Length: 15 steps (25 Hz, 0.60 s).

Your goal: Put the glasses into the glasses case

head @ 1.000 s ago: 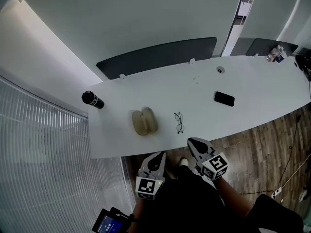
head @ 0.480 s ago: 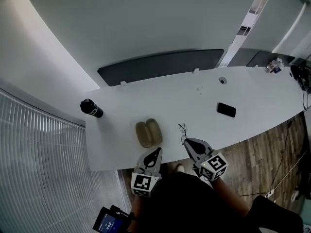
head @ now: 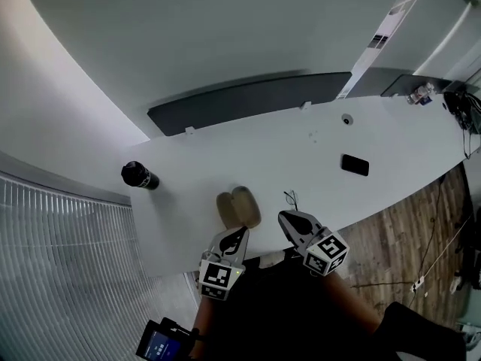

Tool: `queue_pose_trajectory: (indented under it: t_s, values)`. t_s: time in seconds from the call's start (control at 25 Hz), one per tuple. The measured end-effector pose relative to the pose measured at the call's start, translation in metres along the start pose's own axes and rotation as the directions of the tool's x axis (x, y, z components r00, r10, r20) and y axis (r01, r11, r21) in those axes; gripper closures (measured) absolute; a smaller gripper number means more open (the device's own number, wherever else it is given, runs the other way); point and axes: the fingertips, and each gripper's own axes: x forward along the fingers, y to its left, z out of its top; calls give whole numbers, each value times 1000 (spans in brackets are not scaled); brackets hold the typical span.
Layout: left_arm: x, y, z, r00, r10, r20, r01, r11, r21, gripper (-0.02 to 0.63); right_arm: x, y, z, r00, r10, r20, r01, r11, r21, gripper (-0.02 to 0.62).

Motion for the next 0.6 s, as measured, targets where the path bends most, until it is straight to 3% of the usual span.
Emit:
queue_pose_trajectory:
  t_s: [0.12,0.28,0.44,0.6]
  values:
    - [-1,17,-1,999,38,13,-38,999,-16,600,3,-21,-20,999,-31,-45,31,999,-8,589]
    - [-3,24,9,996,80,42,-75,992,-98,598,-20,-77,-52,978,-168,-124,165,986,-27,588]
    - [8,35,1,994,102,31,-99,992,-81,598,-33,-138,-76,929,-297,-223,294,955,-46,588]
    - [12,38,3,993,114,18,-112,991,-77,598,-24,-161,-116,877,-311,-366,302,950,-85,584]
